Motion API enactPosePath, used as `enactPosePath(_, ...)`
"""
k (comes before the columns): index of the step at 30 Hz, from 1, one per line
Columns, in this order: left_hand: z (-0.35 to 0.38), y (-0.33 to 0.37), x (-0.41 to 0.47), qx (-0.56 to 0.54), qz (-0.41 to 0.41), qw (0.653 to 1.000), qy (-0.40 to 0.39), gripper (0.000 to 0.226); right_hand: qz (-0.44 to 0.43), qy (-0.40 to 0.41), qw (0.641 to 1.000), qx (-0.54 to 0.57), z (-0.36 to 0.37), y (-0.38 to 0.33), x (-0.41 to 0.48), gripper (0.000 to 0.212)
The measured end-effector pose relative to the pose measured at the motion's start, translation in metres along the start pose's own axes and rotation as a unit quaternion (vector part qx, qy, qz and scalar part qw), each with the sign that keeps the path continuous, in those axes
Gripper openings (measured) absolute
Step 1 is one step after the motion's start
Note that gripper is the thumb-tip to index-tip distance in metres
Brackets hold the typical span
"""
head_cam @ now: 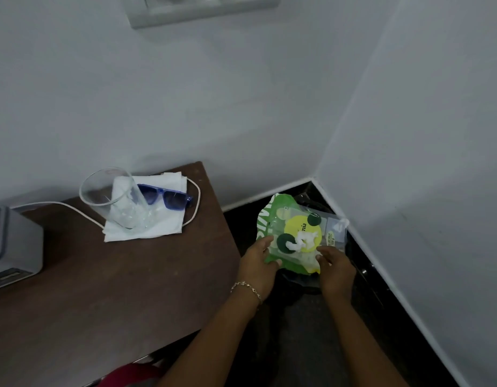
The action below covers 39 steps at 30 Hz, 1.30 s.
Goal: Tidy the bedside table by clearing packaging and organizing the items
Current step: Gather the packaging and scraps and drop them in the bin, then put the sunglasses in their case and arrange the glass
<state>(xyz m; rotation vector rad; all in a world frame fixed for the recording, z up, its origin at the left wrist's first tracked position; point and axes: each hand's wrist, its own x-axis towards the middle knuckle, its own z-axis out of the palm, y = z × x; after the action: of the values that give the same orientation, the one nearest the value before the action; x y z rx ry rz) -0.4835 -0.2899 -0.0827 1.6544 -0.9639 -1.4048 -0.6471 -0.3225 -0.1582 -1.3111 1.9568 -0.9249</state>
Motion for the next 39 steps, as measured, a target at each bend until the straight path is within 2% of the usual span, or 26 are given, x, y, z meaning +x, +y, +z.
enactPosePath(6,-0.011,0.012,-0.016,-0.011,0.038,0.999,0.016,0.041,-0.044,0.001,0.999,0.024,0.002,-0.033,-0.017,0.02)
enactPosePath(11,-0.054,0.025,-0.038,-0.046,0.091,0.993,0.06,0.038,-0.098,-0.006,0.993,0.063,0.002,-0.079,-0.038,0.019)
enactPosePath(15,-0.108,0.027,-0.055,-0.082,0.122,0.973,0.176,0.038,-0.106,-0.03,0.989,0.096,0.014,-0.125,-0.065,0.019)
enactPosePath(18,-0.149,0.03,-0.06,-0.094,0.128,0.94,0.303,0.033,-0.123,-0.066,0.982,0.13,0.036,-0.161,-0.083,0.024)
enactPosePath(22,-0.203,0.031,-0.051,-0.057,0.146,0.902,0.403,0.061,-0.108,-0.193,0.951,0.218,0.086,-0.215,-0.106,0.052)
enactPosePath(25,-0.23,0.028,-0.037,-0.014,0.142,0.911,0.387,0.087,-0.143,-0.284,0.928,0.194,0.126,-0.235,-0.115,0.076)
enactPosePath(28,-0.248,0.026,-0.024,-0.012,0.141,0.947,0.289,0.103,-0.164,-0.338,0.912,0.164,0.156,-0.247,-0.122,0.079)
enactPosePath(30,-0.253,0.024,-0.017,-0.019,0.162,0.962,0.217,0.096,-0.188,-0.325,0.916,0.143,0.173,-0.251,-0.125,0.063)
enactPosePath(33,-0.249,0.024,-0.015,0.011,0.145,0.966,0.213,0.066,-0.211,-0.276,0.932,0.107,0.187,-0.254,-0.13,0.045)
enactPosePath(35,-0.246,0.026,-0.018,0.026,0.138,0.96,0.24,0.061,-0.208,-0.269,0.935,0.102,0.186,-0.254,-0.131,0.043)
enactPosePath(39,-0.236,0.028,-0.035,0.073,0.145,0.94,0.3,0.06,-0.229,-0.295,0.925,0.073,0.167,-0.257,-0.13,0.057)
